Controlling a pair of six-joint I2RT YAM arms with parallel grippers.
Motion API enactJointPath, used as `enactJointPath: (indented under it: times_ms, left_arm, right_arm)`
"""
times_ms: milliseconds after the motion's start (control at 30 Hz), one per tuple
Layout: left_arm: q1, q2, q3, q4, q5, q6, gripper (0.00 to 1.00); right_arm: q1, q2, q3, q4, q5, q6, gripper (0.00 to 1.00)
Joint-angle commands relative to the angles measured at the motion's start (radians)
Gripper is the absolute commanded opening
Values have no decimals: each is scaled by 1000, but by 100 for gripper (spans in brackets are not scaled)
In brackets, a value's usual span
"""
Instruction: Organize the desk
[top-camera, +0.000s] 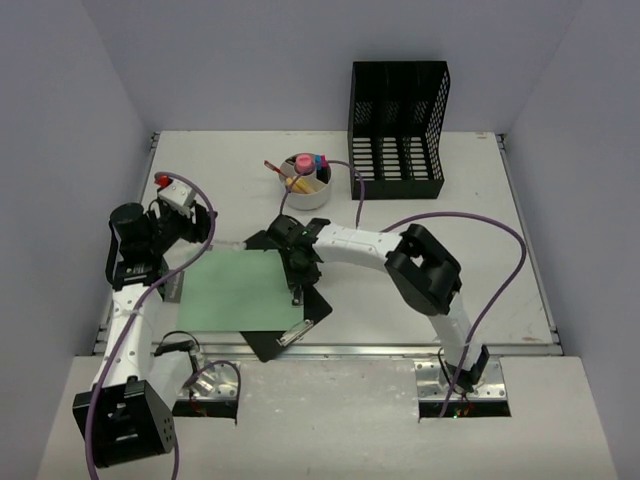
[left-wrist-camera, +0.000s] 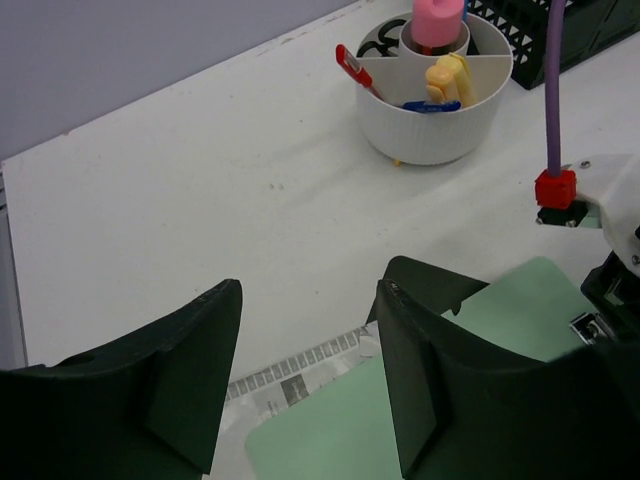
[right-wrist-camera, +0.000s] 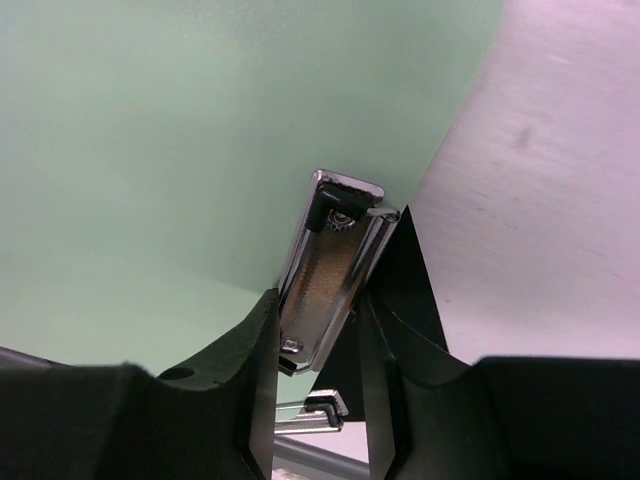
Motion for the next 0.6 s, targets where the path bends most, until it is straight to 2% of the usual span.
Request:
enactJointPath:
  times_ms: [0, 167, 400, 467, 567]
  left_arm:
    - [7, 12, 0, 60, 38, -34, 54]
    - [7, 34, 7, 61, 120, -54, 59]
    - [7, 61, 67, 23, 312, -82, 84]
    - [7, 66, 84, 29, 358, -102, 100]
    - [7, 86, 107, 20, 390, -109, 100]
  right_arm:
    - [-46, -116, -37, -14, 84, -79, 1]
    - [-94, -251, -106, 32, 45, -181, 1]
    - [-111, -417, -213, 155, 70, -341, 1]
    - [-112, -461, -244, 205, 71, -404, 1]
    - [-112, -493, -258, 220, 88, -430, 1]
